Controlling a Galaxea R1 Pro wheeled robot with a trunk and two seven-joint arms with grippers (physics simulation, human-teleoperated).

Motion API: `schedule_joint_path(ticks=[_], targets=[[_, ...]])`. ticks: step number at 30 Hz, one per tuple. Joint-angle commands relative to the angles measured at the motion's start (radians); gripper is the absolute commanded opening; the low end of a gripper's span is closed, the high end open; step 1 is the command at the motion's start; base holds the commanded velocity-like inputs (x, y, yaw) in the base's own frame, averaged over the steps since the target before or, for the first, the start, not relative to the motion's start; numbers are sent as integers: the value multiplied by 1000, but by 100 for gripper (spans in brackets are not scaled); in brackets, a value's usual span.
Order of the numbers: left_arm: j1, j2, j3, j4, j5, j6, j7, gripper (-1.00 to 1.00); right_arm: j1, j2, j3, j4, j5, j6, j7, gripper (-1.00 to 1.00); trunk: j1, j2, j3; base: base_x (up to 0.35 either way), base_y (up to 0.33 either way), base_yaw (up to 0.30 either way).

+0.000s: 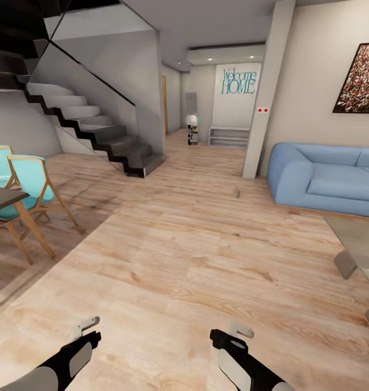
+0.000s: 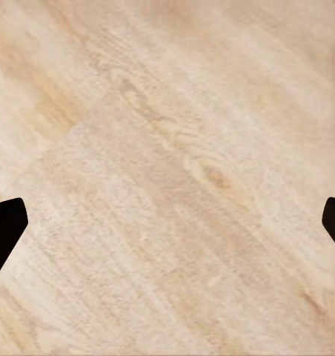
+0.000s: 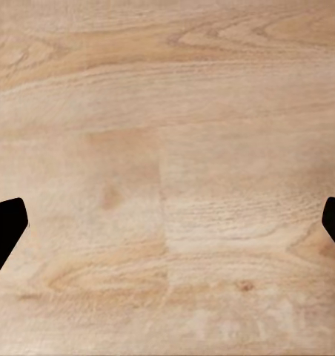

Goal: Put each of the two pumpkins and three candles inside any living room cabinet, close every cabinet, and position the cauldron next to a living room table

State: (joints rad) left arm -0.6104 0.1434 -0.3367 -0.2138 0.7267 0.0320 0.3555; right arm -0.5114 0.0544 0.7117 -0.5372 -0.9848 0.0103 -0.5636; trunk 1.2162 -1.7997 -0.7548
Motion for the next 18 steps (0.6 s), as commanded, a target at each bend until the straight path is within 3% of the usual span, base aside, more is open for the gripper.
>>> schedule_joint_path(ticks=[1, 12, 18], targets=[[0, 1, -8, -2, 7, 3, 7, 100, -1, -1, 6, -1, -5, 1, -7, 100, 1, 0, -1, 328, 0, 0], [0, 1, -8, -2, 7, 3, 7, 100, -1, -2, 6, -1, -6, 0, -7, 100, 1, 0, -2, 328, 0, -7], [0, 1, -9, -2, 7, 3, 7, 100, -1, -2, 6, -1, -6, 0, -7, 100, 1, 0, -5, 328, 0, -145]])
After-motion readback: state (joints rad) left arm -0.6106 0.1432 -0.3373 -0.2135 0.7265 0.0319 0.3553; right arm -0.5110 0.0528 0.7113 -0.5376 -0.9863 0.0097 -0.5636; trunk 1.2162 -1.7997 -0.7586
